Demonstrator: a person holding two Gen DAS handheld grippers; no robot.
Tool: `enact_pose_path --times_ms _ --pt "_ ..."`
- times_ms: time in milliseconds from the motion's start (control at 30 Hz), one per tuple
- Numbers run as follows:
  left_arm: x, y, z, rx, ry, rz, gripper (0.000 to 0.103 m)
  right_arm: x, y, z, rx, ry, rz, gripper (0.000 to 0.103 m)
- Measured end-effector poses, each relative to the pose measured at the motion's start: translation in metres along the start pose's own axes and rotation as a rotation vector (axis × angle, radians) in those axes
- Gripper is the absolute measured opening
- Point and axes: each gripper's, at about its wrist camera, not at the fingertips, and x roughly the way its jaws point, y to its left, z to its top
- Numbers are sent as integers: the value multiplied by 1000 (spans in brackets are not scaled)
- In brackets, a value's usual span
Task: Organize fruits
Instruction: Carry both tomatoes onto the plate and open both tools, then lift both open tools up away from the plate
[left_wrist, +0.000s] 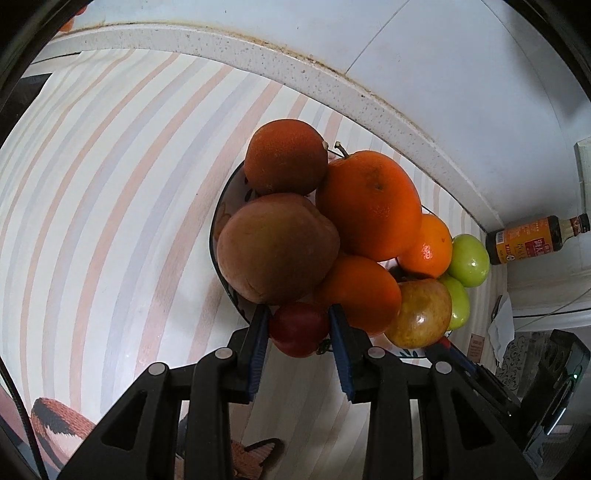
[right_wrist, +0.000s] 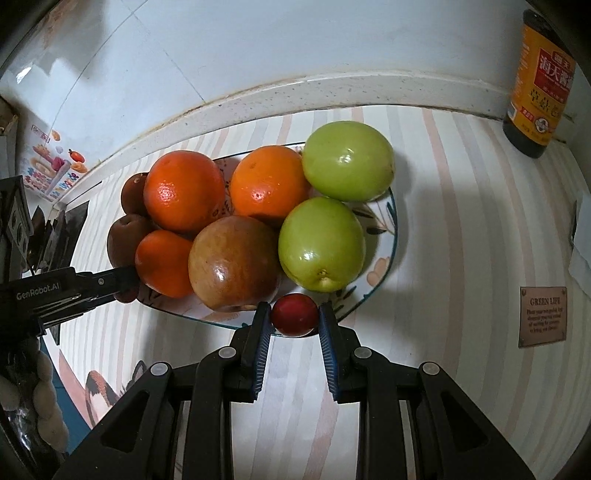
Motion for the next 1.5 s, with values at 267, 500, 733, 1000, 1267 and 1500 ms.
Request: enact_pose_path --times_ms 267,500,733,1000,1267,1500 --pt "-14 -3 -2 1 -15 54 42 -8 0 -1 30 -2 -6 85" --pt "-43 -15 -15 109 -85 194 92 -41 2 -9 43 -6 -122 95" --pt "-64 -17 -36 153 -131 278 93 -72 16 -13 16 -31 -197 97" --pt "-106 -27 -65 197 -203 299 94 -109 37 -23 -20 -84 -186 97" --pt "-166 -44 -115 305 -318 318 94 -170 64 -62 -25 -155 -191 97" --pt "-223 -42 -168 369 -391 267 94 -245 96 -118 -1 -261 -208 97"
